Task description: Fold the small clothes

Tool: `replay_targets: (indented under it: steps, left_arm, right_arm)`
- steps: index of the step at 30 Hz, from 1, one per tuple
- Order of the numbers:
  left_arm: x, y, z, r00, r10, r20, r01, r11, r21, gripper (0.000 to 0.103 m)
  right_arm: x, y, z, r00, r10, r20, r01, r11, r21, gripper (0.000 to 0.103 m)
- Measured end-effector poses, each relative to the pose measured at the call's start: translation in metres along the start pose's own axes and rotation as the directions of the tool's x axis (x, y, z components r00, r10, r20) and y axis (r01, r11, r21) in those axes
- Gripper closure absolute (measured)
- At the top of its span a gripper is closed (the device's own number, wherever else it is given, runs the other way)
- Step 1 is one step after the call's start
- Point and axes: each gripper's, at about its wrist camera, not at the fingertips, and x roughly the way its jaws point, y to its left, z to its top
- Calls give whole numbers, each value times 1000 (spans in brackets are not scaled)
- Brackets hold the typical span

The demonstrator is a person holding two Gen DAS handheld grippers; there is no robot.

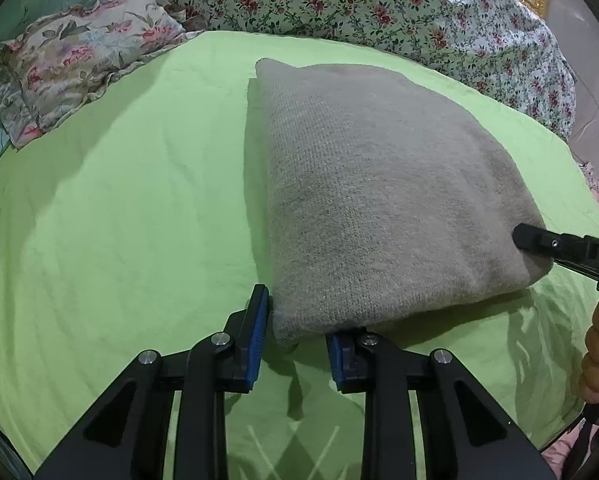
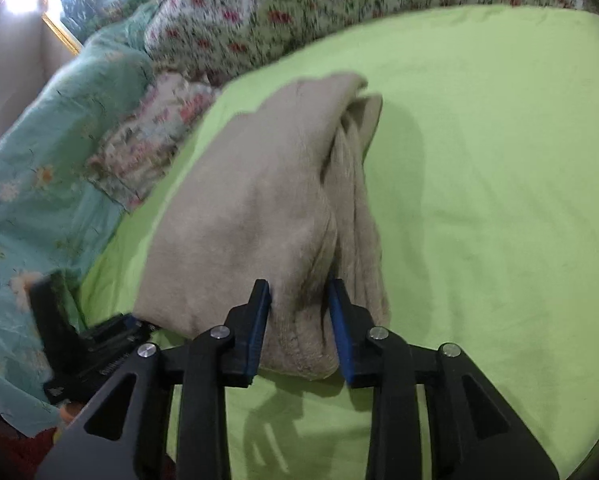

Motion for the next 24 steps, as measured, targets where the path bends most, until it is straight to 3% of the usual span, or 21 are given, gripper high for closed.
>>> replay_targets:
  steps: [2,5,7,9,11,13,15,20,24]
  left_arm:
    - [-1,-2,1,1000,14,-2,-14,1000,7,76]
    - [-2,-6,2,1000,22,-11,-22,1000,9,78]
    - [-1,-9,2,1000,8,-23,-8,1000,3,84]
    - [0,-13,3,999,12,-30,-12,1000,10,90]
    - [2,-14,1,999,19,-38,-18,1000,12,90]
    - [2,-8,1,999,-5,-44,5,1000,-8,90]
    - [3,3,2,997,-48,-60,45,998,-44,89]
    - [4,24,3,983,-164,-82,153,980,-129,87]
    - [-14,26,-2,973,-208,-96,202,977,-67,90]
  right_arm:
    - [-15,7,9,999,4,42,-4,1000,-18,94]
    - [-67,17,36,981,26,192,-14,998,-62,95]
    - [-84,21,50,976,8,217,19,992,-122,95]
    - [-72,17,53,983,-52,178,82,983,-165,95]
    - [-42,2,45,992,-94,89,106,983,-149,95]
    - [-17,-10,31,988,-152,19,153,977,-151,95]
    - [-2,-27,16,988,-149,-30,145,985,-97,95]
    - [-4,-40,7,996,-90,-17,90,996,0,92]
    - [-17,-39,9,996,-88,-26,88,996,-2,80]
